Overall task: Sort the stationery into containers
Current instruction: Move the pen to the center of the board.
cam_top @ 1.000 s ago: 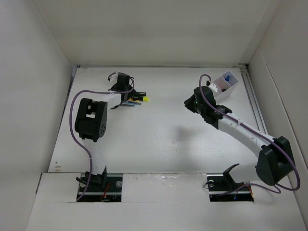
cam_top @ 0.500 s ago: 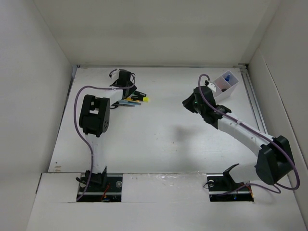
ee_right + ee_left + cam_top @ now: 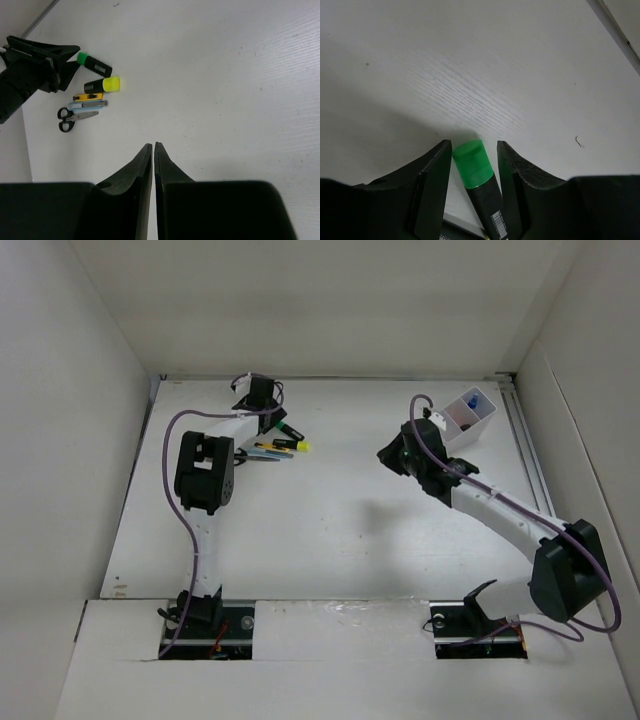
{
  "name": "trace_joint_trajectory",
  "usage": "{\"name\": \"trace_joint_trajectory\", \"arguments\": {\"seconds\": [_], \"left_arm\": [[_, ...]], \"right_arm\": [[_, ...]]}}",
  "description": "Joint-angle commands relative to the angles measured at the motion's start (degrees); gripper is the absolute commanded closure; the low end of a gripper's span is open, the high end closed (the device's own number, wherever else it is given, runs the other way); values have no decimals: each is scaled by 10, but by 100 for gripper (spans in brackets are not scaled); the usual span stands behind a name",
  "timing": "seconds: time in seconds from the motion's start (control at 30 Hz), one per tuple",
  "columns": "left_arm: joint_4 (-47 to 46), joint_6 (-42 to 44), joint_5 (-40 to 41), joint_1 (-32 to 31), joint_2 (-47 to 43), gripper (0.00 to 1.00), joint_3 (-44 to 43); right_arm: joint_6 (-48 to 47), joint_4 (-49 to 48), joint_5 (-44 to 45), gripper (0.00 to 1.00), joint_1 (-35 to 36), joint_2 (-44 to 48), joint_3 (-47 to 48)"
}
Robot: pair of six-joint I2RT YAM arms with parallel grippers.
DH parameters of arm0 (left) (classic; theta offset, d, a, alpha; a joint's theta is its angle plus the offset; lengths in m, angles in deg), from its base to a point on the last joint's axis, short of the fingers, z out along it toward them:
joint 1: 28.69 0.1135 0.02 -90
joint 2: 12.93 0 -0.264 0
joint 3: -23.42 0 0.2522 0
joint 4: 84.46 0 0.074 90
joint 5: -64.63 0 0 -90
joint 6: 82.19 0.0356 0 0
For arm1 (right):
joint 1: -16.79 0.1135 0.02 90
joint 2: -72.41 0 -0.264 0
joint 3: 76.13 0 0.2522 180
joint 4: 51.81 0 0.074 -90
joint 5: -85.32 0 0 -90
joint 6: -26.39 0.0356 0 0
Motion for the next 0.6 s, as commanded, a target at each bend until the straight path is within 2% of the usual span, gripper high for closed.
{"name": "trace_joint_trajectory", "arguments": {"seconds": [0.0,0.2,0.57], "left_arm": [[46,31,2,-3,20,62,-60],[133,80,37,-31,66,59,-186],[126,105,111,-57,31,59,-132]], "right_arm": [[-7,-28,-4,88,0,-5,7],[-7,-28,-9,87,-6,-10,7],[-7,-28,-20,86,-11,-10,7]]}}
